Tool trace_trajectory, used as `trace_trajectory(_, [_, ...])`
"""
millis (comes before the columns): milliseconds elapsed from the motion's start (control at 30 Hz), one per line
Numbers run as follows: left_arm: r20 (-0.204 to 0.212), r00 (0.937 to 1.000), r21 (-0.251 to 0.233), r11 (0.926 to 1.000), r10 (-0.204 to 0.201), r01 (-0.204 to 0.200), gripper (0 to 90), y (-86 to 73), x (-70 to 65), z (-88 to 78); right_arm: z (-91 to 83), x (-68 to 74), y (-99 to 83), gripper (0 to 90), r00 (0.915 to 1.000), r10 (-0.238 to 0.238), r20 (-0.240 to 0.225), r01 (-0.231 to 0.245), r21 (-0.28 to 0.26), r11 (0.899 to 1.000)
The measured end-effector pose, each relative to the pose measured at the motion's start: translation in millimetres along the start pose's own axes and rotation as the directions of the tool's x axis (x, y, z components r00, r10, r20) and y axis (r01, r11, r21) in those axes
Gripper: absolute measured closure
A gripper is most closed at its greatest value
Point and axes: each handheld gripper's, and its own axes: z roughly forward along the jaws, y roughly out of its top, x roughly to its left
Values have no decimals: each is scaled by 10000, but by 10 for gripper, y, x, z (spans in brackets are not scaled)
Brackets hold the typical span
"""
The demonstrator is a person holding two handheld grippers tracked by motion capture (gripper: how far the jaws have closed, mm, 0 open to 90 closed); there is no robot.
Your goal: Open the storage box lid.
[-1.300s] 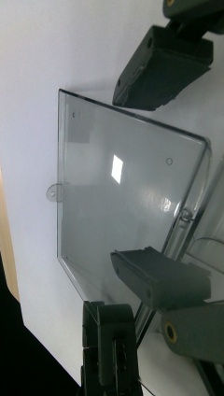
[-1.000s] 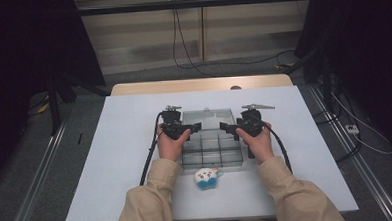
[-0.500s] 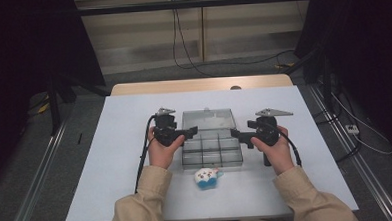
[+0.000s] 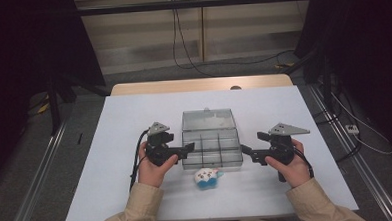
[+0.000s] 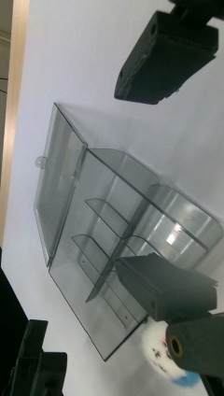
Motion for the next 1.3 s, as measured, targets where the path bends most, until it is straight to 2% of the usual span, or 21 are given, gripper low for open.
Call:
trace_trajectory(233, [448, 9987, -14, 9997, 262, -262, 78, -162, -65, -99, -105, -23, -109, 152, 9999, -154, 57, 153, 83, 9998])
trace_trajectory(300, [513, 9975, -150, 9987, 488, -481, 71, -214, -80, -136, -131, -34, -143, 150, 9998, -176, 94, 175, 126, 9998])
trace_trajectory(367, [664, 9966, -369, 9982, 491, -467, 63, -246, -90, -176, -148, -43, -178, 149, 9998, -182, 123, 180, 165, 9997])
trace_trajectory(567, [779, 9934, -421, 9958, 843, -812, 61, -326, -119, -254, -201, -41, -235, 138, 9997, -247, 49, 246, 143, 9996])
trace_trajectory(733, [1047, 9878, -193, 9933, 1150, -1136, 60, -376, -160, -272, -231, -64, -281, 134, 9993, -354, 146, 352, 160, 9993])
trace_trajectory(833, [1173, 9860, -112, 9930, 1183, -1178, 61, -406, -180, -275, -212, -80, -319, 132, 9984, -482, 281, 473, 332, 9983])
trace_trajectory(967, [1263, 9837, 21, 9916, 1282, -1294, 79, -430, -214, -270, -197, -81, -333, 131, 9982, -543, 247, 533, 385, 9978])
trace_trajectory(1067, [1258, 9804, 92, 9881, 1515, -1538, 88, -449, -257, -258, -205, -78, -324, 131, 9980, -586, 239, 578, 315, 9978])
trace_trajectory(1200, [1463, 9749, 255, 9845, 1680, -1735, 119, -471, -321, -231, -208, -82, -322, 131, 9983, -531, 257, 524, 277, 9982])
trace_trajectory(1300, [1660, 9684, 367, 9802, 1862, -1947, 143, -490, -366, -212, -209, -98, -328, 131, 9983, -510, 281, 502, 290, 9983])
